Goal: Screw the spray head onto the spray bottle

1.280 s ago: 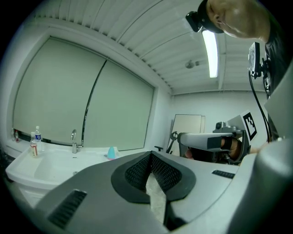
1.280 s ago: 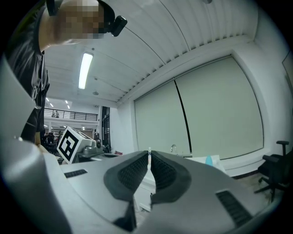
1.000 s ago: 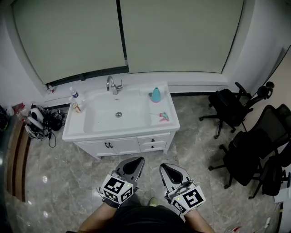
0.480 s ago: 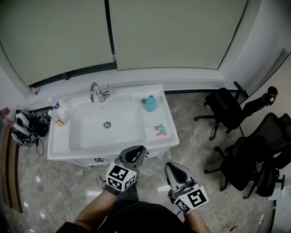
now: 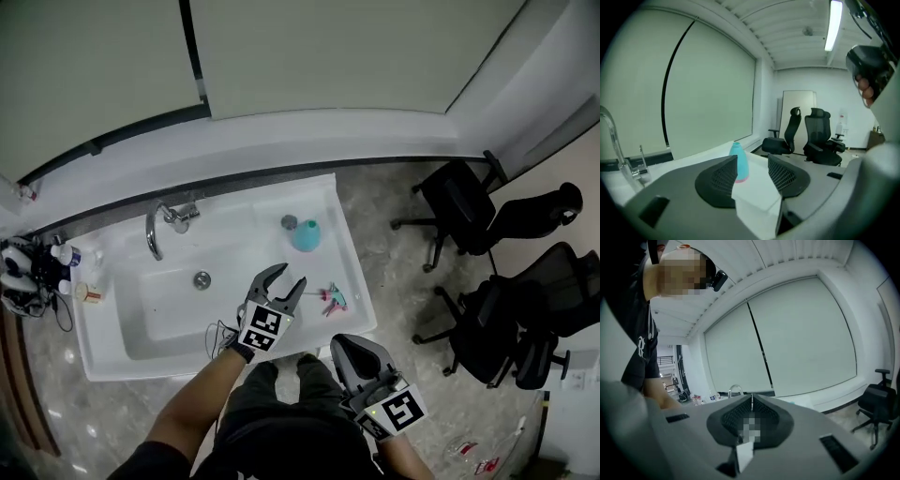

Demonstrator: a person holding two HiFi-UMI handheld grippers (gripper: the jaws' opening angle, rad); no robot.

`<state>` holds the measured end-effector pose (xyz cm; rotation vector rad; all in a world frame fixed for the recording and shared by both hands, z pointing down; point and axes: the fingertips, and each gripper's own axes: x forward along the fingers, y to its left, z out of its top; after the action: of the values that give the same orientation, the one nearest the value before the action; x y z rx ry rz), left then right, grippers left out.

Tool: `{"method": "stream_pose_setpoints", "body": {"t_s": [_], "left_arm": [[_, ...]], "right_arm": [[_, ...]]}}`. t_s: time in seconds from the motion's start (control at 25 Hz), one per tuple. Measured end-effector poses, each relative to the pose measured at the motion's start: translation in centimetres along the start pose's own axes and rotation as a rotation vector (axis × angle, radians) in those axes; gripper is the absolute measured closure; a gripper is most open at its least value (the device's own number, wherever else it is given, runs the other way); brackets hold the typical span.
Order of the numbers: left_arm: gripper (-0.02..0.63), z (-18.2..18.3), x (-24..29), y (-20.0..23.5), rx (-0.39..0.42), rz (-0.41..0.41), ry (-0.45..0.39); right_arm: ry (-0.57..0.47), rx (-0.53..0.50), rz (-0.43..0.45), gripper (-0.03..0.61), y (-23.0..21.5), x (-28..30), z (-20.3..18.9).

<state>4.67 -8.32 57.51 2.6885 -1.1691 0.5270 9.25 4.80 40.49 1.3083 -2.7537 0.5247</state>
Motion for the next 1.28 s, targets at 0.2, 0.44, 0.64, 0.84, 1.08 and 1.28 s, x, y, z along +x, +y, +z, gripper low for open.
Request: {"method": "stream_pose_setpoints", "body": {"t_s": [0.2, 0.44, 0.64, 0.84, 1.08, 1.28], "left_arm": [[0.314, -4.6, 8.0, 3.3, 0.068, -0.027, 0.086], [0.244, -6.8, 13.7, 4.6, 0.062, -0.038, 0.126], [0.215, -7.4, 17.0, 4.5, 0.112, -0.063, 0.133], [0.178, -7.5, 19.4, 5.0, 0.135, -0.070, 0.144], [0.155, -7.9, 20.8, 4.9, 0.254, -0.089, 0.190], [0.176, -8.1, 21.2, 5.2, 0.239, -0.109, 0.213]], "right_arm": [[0.056, 0.062, 0.061, 0.578, -4.4, 4.0, -1.0], [0.163, 0.103, 0.082, 0.578, -10.6, 5.4, -3.0], [0.214, 0.121, 0.086, 0.578, -13.6, 6.7, -4.5], [0.306, 0.149, 0.081, 0.578, -16.3, 7.1, -8.2], [0.416, 0.216, 0.071, 0.578, -18.0, 6.5, -12.1], [0.495, 0.180, 0.045, 0.578, -19.2, 6.7, -14.2]]}}
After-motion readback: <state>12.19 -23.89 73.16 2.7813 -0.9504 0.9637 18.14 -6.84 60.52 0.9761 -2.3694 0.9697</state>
